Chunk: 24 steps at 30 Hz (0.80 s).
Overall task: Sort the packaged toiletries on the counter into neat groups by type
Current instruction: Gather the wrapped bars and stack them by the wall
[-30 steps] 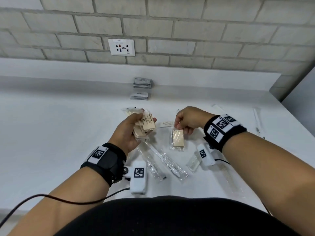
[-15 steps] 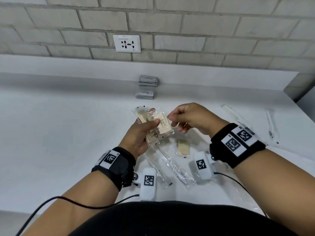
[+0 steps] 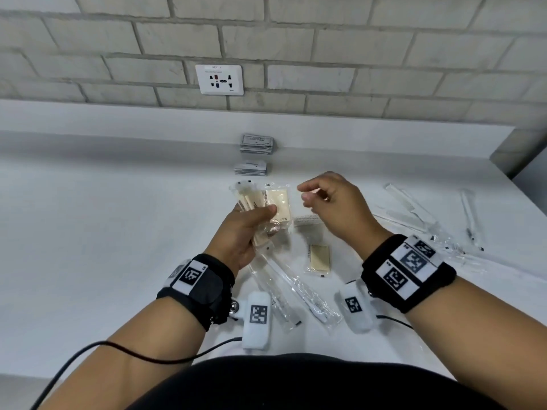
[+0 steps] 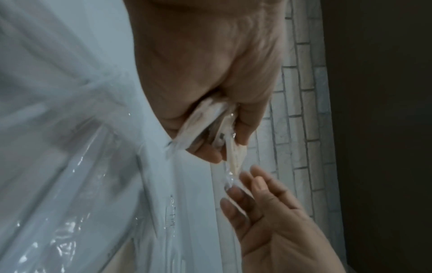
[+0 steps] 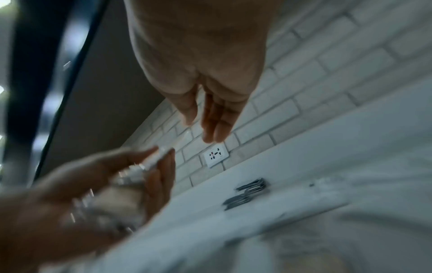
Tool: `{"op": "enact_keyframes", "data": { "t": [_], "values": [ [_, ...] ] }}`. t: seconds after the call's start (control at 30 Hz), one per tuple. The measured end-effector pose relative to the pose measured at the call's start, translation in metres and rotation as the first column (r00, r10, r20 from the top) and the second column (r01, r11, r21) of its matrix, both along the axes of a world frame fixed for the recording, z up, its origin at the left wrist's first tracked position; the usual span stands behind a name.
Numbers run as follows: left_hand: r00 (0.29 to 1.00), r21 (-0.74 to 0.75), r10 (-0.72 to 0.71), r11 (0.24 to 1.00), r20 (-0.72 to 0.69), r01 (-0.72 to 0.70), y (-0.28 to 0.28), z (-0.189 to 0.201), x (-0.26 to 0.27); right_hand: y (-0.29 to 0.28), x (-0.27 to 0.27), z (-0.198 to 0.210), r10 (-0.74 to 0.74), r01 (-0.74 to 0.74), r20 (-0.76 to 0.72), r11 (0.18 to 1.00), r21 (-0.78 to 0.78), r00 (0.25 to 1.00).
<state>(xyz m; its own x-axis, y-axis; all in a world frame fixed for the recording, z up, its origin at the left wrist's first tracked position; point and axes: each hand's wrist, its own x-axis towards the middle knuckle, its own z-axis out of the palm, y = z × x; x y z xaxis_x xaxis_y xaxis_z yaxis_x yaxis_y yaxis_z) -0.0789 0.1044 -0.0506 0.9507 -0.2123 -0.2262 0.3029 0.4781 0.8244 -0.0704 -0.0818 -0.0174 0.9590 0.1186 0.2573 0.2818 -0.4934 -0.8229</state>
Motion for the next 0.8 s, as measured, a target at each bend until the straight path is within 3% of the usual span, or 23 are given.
{"op": "enact_keyframes", "data": {
  "t": [0.07, 0.13, 0.23, 0.37, 0.53, 0.8],
  "values": [
    [0.999, -0.013, 0.000, 1.000, 0.039, 0.001, -0.003, 0.003, -0.002, 0.001, -0.001, 0.010, 0.068, 0.001, -0.322, 0.977, 0.211, 0.944],
    [0.999, -0.013, -0.016, 1.000, 0.045, 0.016, -0.007, 0.004, -0.004, 0.004, -0.002, 0.011, 0.153, -0.040, -0.441, 0.966, 0.254, 0.885],
    [0.998, -0.012, 0.009, 1.000, 0.065, -0.008, -0.010, 0.005, -0.004, 0.004, -0.001, 0.013, 0.128, -0.048, -0.422, 0.979, 0.196, 0.898],
    [0.995, -0.118, 0.102, 0.988, -0.016, -0.103, -0.004, 0.005, -0.002, -0.007, 0.003, 0.029, 0.284, -0.119, -0.418, 0.918, 0.379, 0.863],
    [0.999, -0.032, 0.023, 0.999, 0.041, -0.022, -0.006, 0.010, -0.003, -0.008, 0.004, 0.034, 0.226, -0.185, -0.486, 0.974, 0.133, 0.844],
    [0.986, 0.026, 0.116, 0.992, 0.122, -0.120, -0.013, 0.011, -0.001, -0.004, 0.001, 0.026, 0.292, -0.133, -0.555, 0.942, 0.309, 0.779]
  ]
}}
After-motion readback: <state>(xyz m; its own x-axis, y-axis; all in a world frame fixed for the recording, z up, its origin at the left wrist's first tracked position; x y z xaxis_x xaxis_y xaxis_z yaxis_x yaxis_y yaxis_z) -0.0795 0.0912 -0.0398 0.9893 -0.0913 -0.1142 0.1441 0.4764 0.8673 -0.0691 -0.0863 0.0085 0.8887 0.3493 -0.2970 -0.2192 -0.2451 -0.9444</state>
